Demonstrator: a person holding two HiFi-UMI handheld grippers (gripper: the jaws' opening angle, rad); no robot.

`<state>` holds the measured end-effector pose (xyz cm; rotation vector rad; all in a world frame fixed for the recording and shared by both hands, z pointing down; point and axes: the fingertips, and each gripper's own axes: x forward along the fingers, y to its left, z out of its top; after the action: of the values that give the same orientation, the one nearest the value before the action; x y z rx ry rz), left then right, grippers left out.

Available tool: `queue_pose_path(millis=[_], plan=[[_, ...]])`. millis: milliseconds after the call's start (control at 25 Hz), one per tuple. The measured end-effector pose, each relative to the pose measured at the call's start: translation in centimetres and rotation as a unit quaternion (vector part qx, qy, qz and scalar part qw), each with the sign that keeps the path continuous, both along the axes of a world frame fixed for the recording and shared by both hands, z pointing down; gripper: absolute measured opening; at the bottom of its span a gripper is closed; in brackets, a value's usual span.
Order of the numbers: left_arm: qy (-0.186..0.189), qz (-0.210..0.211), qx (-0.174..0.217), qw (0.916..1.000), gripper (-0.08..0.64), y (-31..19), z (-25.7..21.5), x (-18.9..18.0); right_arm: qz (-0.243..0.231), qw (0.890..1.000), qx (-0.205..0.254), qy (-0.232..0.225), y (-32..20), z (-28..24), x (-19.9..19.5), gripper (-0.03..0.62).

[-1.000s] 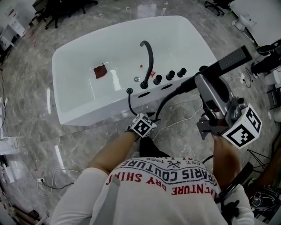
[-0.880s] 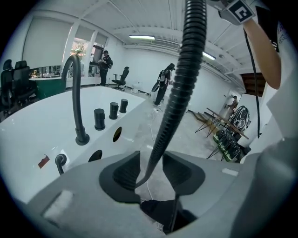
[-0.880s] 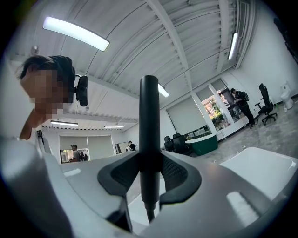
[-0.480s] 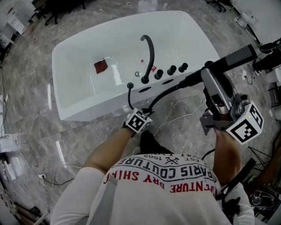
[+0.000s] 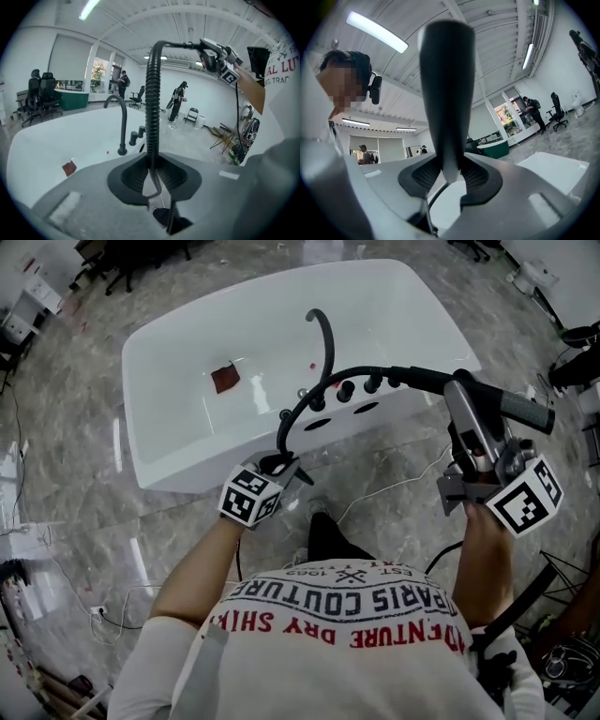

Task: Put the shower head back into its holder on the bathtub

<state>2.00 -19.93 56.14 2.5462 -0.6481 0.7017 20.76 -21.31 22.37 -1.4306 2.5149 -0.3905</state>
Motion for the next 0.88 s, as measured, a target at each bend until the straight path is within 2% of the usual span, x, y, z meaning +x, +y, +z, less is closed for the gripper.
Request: queue_pose_path(millis=[280,560,880], plan=[[-0.004,-0.055,0.067,0.9962,0.063,-3.3,-5.5,-4.8,0.030,1.000,-0.004,-0.001,0.5,0.5,1.1,0.137],[-0.001,-0.095,0.111,0.9893,0.063,-6.4,-9.4,-7.9,0.043,0.999,0.010,-0.011,0.7,-0.1,1.7,0.137],[0.017,-0.106,0.161,0.9811,0.063,-10.7,-14.4,-6.5,0.062,0.998,0.026,-0.020,1.2,-1.4,4.4,0.137]])
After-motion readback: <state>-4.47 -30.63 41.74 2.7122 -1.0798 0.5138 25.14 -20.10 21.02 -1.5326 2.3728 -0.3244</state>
